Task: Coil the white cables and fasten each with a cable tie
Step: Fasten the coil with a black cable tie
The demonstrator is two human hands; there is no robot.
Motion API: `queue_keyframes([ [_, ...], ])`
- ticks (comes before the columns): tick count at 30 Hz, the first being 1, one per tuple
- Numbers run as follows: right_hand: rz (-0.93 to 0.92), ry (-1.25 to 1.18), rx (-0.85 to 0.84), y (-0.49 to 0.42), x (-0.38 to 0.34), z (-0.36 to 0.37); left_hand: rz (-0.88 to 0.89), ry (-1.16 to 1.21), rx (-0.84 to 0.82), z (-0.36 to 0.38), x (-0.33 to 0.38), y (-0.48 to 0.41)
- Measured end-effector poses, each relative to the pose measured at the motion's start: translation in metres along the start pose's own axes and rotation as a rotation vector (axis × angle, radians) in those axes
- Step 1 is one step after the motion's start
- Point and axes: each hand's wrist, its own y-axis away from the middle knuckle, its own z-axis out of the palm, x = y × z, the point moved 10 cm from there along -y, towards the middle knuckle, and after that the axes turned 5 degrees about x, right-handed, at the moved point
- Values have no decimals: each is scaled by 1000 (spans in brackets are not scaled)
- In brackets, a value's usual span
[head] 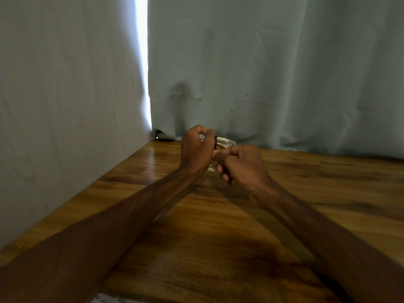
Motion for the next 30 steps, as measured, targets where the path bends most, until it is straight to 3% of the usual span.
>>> queue_keyframes([
  [4,-52,45,-22,-4,-11,-6,19,-47,7,-2,-2,0],
  [9,-535,612,153,4,-58,-12,46,-67,-29,0,-1,3],
  [13,-609,543,282,-5,-70,-40,12,-48,-113,13,-6,12],
  [22,-4,-180,110,-30,-10,-57,-11,-43,-227,37,0,36],
  [30,41,-244,-49,-36,1,-52,-13,-124,-231,38,-6,37],
])
